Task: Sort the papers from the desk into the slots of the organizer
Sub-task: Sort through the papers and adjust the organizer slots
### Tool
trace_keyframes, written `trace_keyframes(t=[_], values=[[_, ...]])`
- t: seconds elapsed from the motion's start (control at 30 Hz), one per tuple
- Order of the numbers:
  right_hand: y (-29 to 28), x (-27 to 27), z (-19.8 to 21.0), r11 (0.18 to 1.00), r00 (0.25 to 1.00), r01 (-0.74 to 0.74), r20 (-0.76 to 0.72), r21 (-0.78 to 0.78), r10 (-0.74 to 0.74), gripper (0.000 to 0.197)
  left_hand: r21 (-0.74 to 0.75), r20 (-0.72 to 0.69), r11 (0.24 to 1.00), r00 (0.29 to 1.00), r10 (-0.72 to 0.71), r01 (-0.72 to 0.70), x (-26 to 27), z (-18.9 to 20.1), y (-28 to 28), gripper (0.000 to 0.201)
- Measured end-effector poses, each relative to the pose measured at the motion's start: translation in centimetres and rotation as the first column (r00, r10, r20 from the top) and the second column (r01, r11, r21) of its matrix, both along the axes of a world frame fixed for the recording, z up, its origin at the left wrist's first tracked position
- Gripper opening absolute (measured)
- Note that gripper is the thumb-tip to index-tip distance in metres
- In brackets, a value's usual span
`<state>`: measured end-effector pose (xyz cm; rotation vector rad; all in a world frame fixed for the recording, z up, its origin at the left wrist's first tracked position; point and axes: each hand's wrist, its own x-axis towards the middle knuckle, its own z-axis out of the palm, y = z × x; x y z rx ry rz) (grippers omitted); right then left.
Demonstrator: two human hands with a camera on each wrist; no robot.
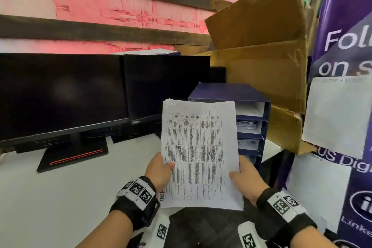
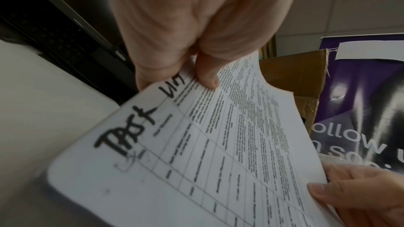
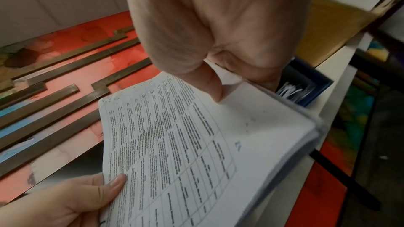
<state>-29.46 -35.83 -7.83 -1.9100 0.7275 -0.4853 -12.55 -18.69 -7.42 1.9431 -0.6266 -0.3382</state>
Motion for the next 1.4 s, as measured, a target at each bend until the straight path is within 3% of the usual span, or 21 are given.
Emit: trace_keyframes(t=[0.2, 0.4, 0.6, 0.77, 0.97, 1.1, 1.2, 1.4], values=[[-3.6, -4.0, 0.3, 0.994, 0.996, 0.089, -0.017, 0.057, -0.088, 0.037, 0.083, -0.023, 0.982, 0.986, -0.165, 0.167, -2.2, 0.7, -4.3, 0.030], [-4.4, -6.4, 3.2, 0.988, 0.995, 0.100, -0.002, 0.121, -0.100, 0.029, 0.112, -0.049, 0.956, 0.962, -0.268, 0.272, -2.2, 3.0, -6.6, 0.036], [-6.0, -7.1, 5.8, 0.975, 0.997, 0.057, 0.039, 0.213, -0.067, 0.029, 0.149, -0.190, 0.919, 0.923, -0.334, 0.364, -0.4, 4.4, -7.7, 0.039], [-6.3, -7.2, 5.3, 0.958, 1.000, 0.013, -0.020, 0.286, -0.008, 0.031, 0.145, -0.264, 0.907, 0.898, -0.351, 0.396, 0.0, 3.0, -8.0, 0.047], [-6.0, -7.4, 5.2, 0.941, 0.999, 0.050, -0.036, 0.335, -0.041, 0.033, 0.108, -0.172, 0.951, 0.947, -0.270, 0.291, -0.7, 3.2, -7.6, 0.040], [-5.4, -7.9, 6.2, 0.932, 0.998, 0.053, 0.016, 0.358, -0.063, 0.035, 0.078, -0.172, 0.940, 0.933, -0.316, 0.333, -0.8, 4.6, -7.0, 0.054], [-5.0, -8.4, 7.1, 0.917, 0.994, 0.043, 0.072, 0.396, -0.078, 0.033, 0.036, -0.271, 0.920, 0.890, -0.367, 0.390, -1.6, 6.9, -6.1, 0.028], [-5.1, -8.6, 9.5, 0.892, 0.987, 0.044, 0.117, 0.450, -0.108, 0.026, -0.030, -0.288, 0.945, 0.903, -0.320, 0.325, -2.4, 10.3, -5.5, 0.027]])
